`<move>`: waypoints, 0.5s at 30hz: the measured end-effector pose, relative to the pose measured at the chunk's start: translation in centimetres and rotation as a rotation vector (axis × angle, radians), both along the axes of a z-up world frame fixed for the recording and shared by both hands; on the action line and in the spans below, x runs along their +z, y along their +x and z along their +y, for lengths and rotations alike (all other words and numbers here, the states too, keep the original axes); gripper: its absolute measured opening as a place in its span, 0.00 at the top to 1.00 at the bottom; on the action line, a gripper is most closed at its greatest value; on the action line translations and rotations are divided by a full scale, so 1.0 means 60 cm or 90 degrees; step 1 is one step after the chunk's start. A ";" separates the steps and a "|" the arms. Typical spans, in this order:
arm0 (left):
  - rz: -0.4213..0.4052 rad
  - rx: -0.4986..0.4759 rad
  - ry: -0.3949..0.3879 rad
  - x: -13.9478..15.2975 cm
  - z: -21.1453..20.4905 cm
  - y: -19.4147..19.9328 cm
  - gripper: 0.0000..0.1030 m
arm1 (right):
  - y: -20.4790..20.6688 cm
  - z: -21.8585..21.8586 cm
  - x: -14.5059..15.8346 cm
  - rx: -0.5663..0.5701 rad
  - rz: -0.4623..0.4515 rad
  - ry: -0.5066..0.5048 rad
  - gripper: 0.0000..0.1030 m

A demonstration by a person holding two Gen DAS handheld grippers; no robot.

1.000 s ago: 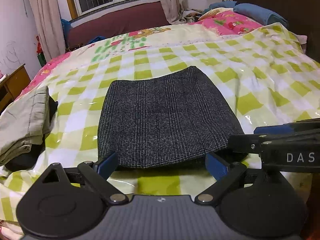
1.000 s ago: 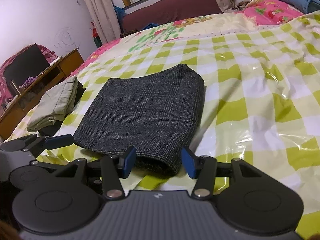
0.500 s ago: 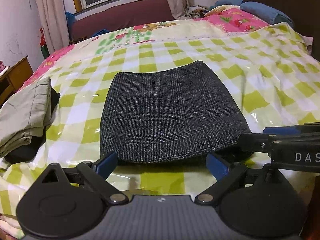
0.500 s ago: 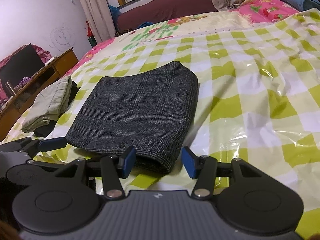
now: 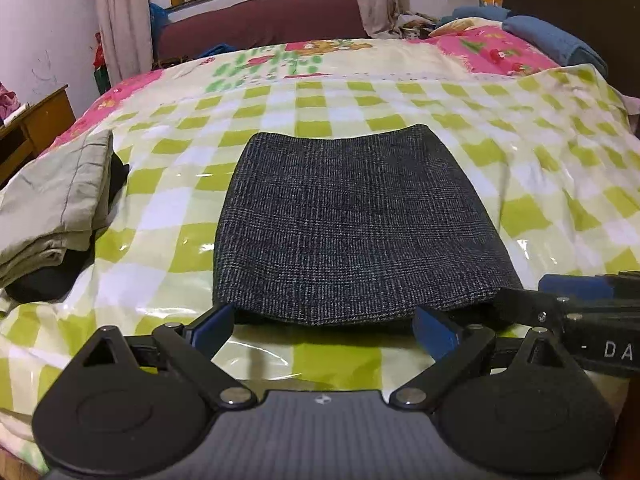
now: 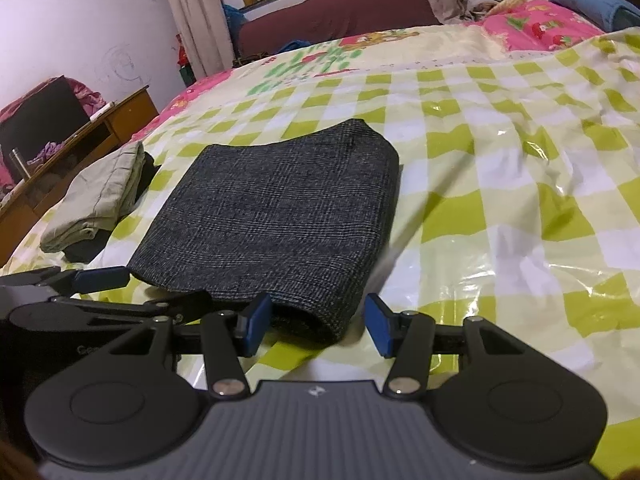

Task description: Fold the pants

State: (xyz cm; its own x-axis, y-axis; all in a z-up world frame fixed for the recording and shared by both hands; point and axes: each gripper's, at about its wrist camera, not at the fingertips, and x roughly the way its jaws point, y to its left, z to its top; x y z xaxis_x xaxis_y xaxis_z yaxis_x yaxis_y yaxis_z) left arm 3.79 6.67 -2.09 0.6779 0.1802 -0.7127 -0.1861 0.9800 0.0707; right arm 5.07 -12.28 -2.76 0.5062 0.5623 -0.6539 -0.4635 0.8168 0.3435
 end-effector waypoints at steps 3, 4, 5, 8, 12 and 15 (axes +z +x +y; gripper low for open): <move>0.000 -0.002 0.007 0.000 -0.003 0.000 0.00 | 0.000 0.001 -0.001 0.004 0.003 0.001 0.49; 0.001 -0.003 0.009 -0.001 -0.004 0.000 0.00 | 0.000 0.002 -0.001 0.005 0.004 0.001 0.49; 0.001 -0.003 0.010 -0.001 -0.005 0.000 0.00 | 0.000 0.002 -0.002 0.005 0.005 0.001 0.49; 0.003 -0.005 0.013 -0.002 -0.006 0.001 0.00 | 0.000 0.002 -0.002 0.007 0.006 0.000 0.49; 0.005 -0.006 0.015 -0.003 -0.007 0.000 0.00 | 0.000 0.002 -0.003 0.007 0.008 0.000 0.49; 0.007 -0.006 0.017 -0.003 -0.007 0.001 0.00 | 0.001 0.002 -0.004 0.007 0.011 0.001 0.49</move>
